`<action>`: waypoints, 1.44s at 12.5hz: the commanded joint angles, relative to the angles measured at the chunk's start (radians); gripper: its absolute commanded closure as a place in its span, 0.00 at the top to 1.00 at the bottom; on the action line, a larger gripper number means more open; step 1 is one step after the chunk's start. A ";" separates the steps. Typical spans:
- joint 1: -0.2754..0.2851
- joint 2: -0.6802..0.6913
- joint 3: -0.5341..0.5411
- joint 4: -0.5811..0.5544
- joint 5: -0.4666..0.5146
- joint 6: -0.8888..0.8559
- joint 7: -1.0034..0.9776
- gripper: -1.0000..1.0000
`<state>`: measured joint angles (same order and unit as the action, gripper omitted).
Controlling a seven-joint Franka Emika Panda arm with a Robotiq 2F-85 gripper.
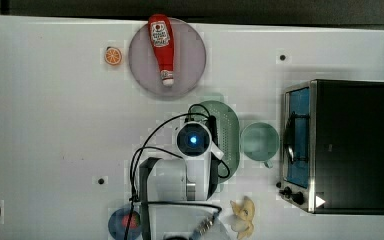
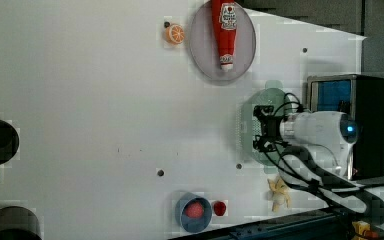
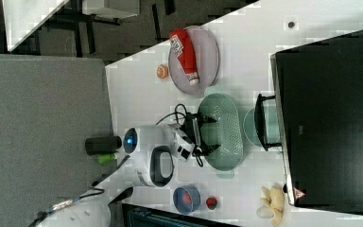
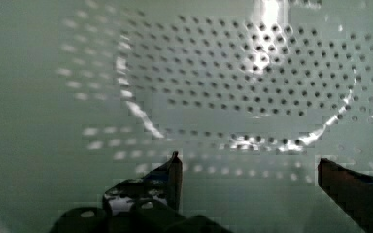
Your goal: Drag strainer right to left.
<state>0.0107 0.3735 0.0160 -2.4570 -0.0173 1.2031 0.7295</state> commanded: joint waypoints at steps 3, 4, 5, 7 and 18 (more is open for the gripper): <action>0.047 -0.007 0.023 -0.022 -0.010 0.042 0.073 1.00; 0.055 -0.006 0.028 -0.018 -0.009 0.042 0.073 1.00; 0.065 -0.006 0.032 -0.014 -0.008 0.040 0.081 1.00; 0.091 -0.006 0.041 -0.008 -0.007 0.035 0.115 1.00; 0.263 0.071 0.143 0.119 -0.005 -0.034 0.447 1.00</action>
<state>0.2292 0.4441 0.1530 -2.3672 -0.0306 1.1709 1.0811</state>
